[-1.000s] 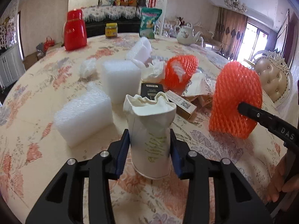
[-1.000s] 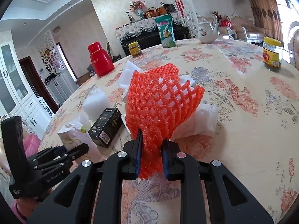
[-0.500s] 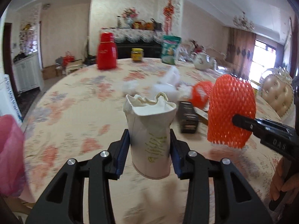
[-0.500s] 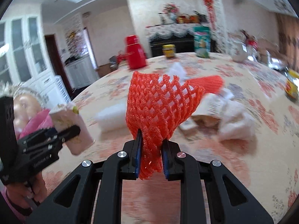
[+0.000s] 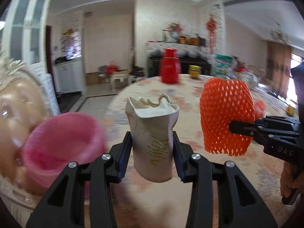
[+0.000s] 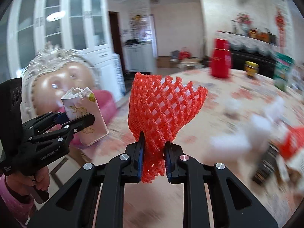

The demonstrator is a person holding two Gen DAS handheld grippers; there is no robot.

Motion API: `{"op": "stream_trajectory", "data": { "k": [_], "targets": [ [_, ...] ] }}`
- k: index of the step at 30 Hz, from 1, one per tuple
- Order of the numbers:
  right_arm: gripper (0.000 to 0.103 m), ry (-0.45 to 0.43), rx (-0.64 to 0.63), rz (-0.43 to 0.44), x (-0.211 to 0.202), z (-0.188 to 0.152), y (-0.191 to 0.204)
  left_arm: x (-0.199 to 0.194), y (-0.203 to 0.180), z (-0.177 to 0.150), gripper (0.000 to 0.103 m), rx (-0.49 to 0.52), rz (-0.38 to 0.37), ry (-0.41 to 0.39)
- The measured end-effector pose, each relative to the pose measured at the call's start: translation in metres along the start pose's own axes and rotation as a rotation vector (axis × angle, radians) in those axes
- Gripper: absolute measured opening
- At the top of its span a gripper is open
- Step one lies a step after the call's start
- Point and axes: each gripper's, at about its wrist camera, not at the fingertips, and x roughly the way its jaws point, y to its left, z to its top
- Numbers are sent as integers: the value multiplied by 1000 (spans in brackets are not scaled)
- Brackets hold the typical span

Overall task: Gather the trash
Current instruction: 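Carry the net and cup to the pink bin and release both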

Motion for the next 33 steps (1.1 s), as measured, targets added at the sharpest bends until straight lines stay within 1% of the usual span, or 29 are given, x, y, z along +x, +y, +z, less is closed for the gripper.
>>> {"op": "stream_trajectory", "data": {
  "k": [3,5,8,11,14,16,18,20,21,22,23,24,25,27,28,30,32,33],
  "targets": [
    [20,5,-40,75,26,18,25,-5,37,5,40,-39,75,-11],
    [20,16,-60,135,52,33,41,-6,68,10,40,-60,136,-13],
    [20,31,-69,229,85,52,59,-2,108,15,40,-89,183,13],
    [20,54,-83,292,119,68,84,12,148,15,40,-121,233,43],
    [20,73,-104,322,148,77,102,29,183,15,40,-163,256,71],
    [20,95,-139,327,167,80,116,33,201,12,40,-169,276,81],
    [20,110,-158,321,181,81,125,42,214,11,41,-182,283,94],
    [22,152,-175,341,198,81,137,49,224,7,44,-212,276,108],
    [31,170,-183,341,204,79,140,52,229,6,47,-221,277,113],
    [40,186,-192,333,208,77,142,53,232,5,59,-229,285,118],
    [62,185,-194,328,208,75,142,52,233,3,66,-230,291,113],
    [74,173,-188,330,204,73,139,50,232,2,67,-223,298,105],
    [75,154,-178,331,199,71,134,48,230,2,69,-213,304,103],
    [75,134,-166,315,188,69,125,43,226,1,76,-196,335,92],
    [75,128,-160,307,185,68,120,39,222,1,82,-195,350,82],
    [75,107,-143,282,171,66,108,27,209,0,87,-202,368,56],
    [75,90,-134,247,158,64,96,18,196,-3,96,-214,372,38],
    [75,83,-131,217,149,61,89,15,189,-4,98,-215,377,29]
  ]
}}
